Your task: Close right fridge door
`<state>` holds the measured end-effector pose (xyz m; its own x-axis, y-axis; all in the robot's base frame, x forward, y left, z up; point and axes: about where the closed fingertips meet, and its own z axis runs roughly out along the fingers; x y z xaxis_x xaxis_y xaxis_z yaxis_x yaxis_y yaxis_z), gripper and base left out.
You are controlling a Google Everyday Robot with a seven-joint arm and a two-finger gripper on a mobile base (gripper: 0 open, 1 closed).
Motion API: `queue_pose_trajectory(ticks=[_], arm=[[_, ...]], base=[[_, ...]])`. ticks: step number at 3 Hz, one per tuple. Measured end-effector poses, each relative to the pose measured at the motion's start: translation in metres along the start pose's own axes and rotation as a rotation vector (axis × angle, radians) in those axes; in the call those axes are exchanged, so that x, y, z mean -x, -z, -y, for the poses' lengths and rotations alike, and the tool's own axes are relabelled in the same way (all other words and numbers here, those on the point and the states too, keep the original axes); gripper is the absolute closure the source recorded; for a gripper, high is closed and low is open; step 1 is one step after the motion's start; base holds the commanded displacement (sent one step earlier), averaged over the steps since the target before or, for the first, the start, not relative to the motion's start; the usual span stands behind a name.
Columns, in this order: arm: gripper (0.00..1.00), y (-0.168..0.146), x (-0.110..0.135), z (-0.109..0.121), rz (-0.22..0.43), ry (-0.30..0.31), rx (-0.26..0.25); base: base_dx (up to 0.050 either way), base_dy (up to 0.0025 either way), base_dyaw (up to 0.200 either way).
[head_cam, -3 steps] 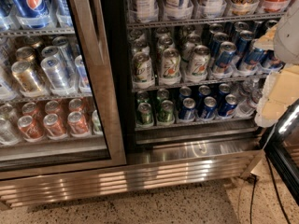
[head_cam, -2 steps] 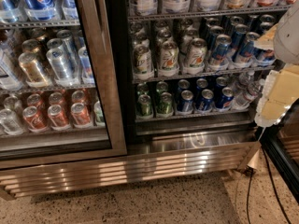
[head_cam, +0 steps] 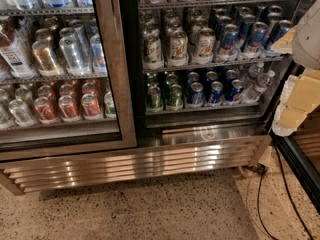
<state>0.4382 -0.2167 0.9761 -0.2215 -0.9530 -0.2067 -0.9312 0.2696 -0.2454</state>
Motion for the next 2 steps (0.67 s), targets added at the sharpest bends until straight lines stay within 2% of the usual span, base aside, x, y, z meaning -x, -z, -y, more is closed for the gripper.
queue_pose_trajectory(ticks=[2], arm=[[0.0, 0.0, 0.0, 0.0, 0.0, 0.0, 0.0]], base=[[-0.048, -0.00002, 0.0]])
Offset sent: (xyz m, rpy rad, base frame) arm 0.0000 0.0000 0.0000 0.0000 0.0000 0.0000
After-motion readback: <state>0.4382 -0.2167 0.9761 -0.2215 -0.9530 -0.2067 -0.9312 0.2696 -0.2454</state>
